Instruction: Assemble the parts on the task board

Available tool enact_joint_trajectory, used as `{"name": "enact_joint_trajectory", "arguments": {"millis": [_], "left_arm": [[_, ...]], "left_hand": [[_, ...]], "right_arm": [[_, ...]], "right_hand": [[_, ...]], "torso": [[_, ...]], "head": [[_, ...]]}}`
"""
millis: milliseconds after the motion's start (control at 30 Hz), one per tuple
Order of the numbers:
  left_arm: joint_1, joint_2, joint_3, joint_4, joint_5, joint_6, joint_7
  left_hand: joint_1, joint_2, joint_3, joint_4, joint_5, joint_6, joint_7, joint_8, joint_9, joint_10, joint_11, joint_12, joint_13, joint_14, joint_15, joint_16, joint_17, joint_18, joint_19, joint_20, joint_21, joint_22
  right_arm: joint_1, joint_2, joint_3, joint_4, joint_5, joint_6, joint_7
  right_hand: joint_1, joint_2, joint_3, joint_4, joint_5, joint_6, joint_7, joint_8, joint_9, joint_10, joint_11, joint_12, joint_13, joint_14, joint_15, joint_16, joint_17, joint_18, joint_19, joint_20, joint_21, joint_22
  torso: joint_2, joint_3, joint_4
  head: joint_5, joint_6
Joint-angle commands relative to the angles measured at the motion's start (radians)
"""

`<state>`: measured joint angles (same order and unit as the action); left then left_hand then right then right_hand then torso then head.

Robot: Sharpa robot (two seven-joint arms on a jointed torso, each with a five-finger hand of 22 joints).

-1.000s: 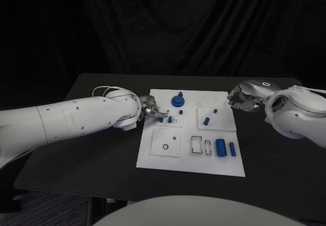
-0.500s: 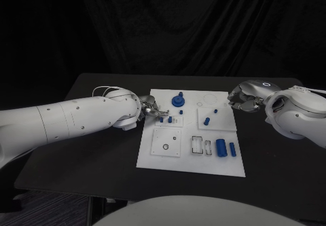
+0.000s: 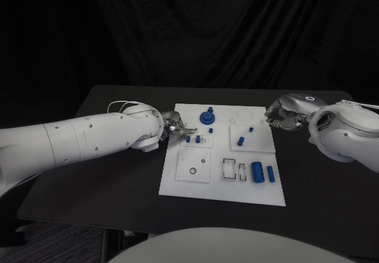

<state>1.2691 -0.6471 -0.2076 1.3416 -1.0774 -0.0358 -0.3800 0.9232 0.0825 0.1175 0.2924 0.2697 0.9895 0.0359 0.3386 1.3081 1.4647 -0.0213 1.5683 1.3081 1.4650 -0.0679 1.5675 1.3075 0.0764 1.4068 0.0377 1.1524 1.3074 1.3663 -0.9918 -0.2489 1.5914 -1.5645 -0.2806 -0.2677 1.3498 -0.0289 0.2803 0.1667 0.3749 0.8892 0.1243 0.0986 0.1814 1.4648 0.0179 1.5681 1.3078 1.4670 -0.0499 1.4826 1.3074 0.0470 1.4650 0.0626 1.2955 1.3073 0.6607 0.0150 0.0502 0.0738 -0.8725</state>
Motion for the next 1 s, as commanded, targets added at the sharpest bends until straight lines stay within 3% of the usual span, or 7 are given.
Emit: {"name": "enact_joint_trajectory", "arguments": {"millis": [33,633,767,800,900,967,1000], "left_arm": [[-0.008,-0.002,-0.005,0.004,0.001,-0.009,0.022],[0.015,-0.08,-0.004,0.082,-0.333,-0.465,0.365],[0.02,-0.077,-0.004,0.063,-0.359,-0.459,0.469],[0.021,-0.075,-0.004,0.057,-0.362,-0.45,0.49],[0.023,-0.066,-0.004,0.034,-0.37,-0.371,0.545],[0.023,-0.056,-0.004,0.018,-0.376,-0.308,0.573],[0.023,-0.051,-0.004,0.011,-0.387,-0.285,0.578]], "left_hand": [[0.002,0.01,-0.006,0.0,0.005,-0.007,-0.001,0.004,0.007,0.106,-0.007,0.003,0.263,0.106,-0.006,0.003,0.263,0.013,0.006,0.001,0.001,0.145],[0.222,-0.076,0.007,-0.003,0.04,-0.093,-0.006,0.076,0.024,0.106,-0.013,0.003,0.263,0.106,-0.013,0.003,0.263,-0.001,0.035,-0.009,0.073,0.164],[0.344,-0.098,0.151,0.0,-0.097,-0.197,0.036,-0.074,-0.083,0.106,0.011,0.003,0.263,0.106,0.008,0.003,0.263,-0.011,0.042,0.008,0.12,0.177],[0.362,-0.125,0.208,0.0,-0.089,-0.195,0.042,-0.142,-0.154,0.106,0.016,0.002,0.263,0.106,0.015,0.003,0.263,-0.01,0.035,0.015,0.119,0.176],[0.404,-0.151,0.275,-0.005,-0.102,-0.222,0.064,-0.218,-0.219,0.045,0.039,-0.063,0.224,0.106,0.029,0.003,0.263,0.001,-0.011,0.032,0.055,0.158],[0.467,-0.166,0.308,-0.038,-0.108,-0.288,0.08,-0.276,-0.266,-0.111,0.059,-0.219,0.141,0.064,0.043,-0.041,0.232,0.006,-0.046,0.048,0.012,0.147],[0.514,-0.187,0.335,-0.047,-0.103,-0.326,0.101,-0.274,-0.352,-0.554,0.075,-0.817,-0.206,0.016,0.073,-0.092,0.197,0.007,-0.055,0.06,0.014,0.147]], "right_arm": [[-0.003,-0.001,0.001,0.001,-0.004,0.005,-0.017],[-0.003,-0.012,0.001,0.005,-0.004,-0.003,-0.02],[-0.003,-0.012,0.001,0.004,-0.004,-0.007,-0.019],[-0.003,-0.012,0.001,0.004,-0.004,-0.008,-0.018],[-0.003,-0.012,0.001,0.004,-0.004,-0.011,-0.017],[-0.003,-0.013,0.001,0.004,-0.003,-0.012,-0.016],[-0.003,-0.014,0.001,0.004,-0.003,-0.013,-0.015]], "right_hand": [[-0.011,0.0,0.004,0.001,0.002,0.004,0.0,-0.001,-0.001,0.106,0.009,0.003,0.263,0.08,0.008,-0.003,0.191,0.016,-0.002,0.003,-0.005,0.178],[-0.011,0.0,0.004,0.0,0.002,0.004,0.0,-0.001,-0.001,0.106,0.009,0.003,0.263,0.081,0.008,-0.003,0.191,0.016,-0.002,0.003,-0.006,0.178],[-0.011,0.0,0.004,0.0,0.002,0.004,0.0,-0.001,-0.001,0.106,0.009,0.003,0.263,0.081,0.008,-0.003,0.191,0.016,-0.002,0.003,-0.006,0.178],[-0.011,0.0,0.004,0.0,0.002,0.004,0.0,-0.001,-0.001,0.106,0.009,0.003,0.263,0.081,0.008,-0.003,0.191,0.016,-0.002,0.003,-0.006,0.178],[-0.011,0.0,0.004,0.0,0.002,0.004,0.0,-0.001,-0.001,0.106,0.009,0.003,0.263,0.081,0.008,-0.003,0.191,0.016,-0.002,0.003,-0.006,0.178],[-0.011,0.0,0.004,0.0,0.002,0.004,0.0,-0.001,-0.001,0.106,0.009,0.003,0.263,0.081,0.008,-0.003,0.191,0.016,-0.002,0.003,-0.006,0.178],[-0.011,0.0,0.004,0.0,0.002,0.004,0.0,-0.001,-0.001,0.106,0.009,0.003,0.263,0.081,0.008,-0.003,0.191,0.016,-0.002,0.003,-0.006,0.178]], "torso": [[0.0,0.0,0.0003],[0.0,-0.0007,0.0005],[0.0,-0.0007,0.0002],[-0.001,-0.0005,-0.0001],[-0.001,0.0016,-0.0017],[-0.001,0.0011,-0.0003],[-0.001,0.0007,0.0003]], "head": [[0.0,0.0],[-0.008,0.0],[-0.01,0.0],[-0.011,0.0],[-0.012,0.0],[-0.014,0.0],[-0.015,0.0]]}}
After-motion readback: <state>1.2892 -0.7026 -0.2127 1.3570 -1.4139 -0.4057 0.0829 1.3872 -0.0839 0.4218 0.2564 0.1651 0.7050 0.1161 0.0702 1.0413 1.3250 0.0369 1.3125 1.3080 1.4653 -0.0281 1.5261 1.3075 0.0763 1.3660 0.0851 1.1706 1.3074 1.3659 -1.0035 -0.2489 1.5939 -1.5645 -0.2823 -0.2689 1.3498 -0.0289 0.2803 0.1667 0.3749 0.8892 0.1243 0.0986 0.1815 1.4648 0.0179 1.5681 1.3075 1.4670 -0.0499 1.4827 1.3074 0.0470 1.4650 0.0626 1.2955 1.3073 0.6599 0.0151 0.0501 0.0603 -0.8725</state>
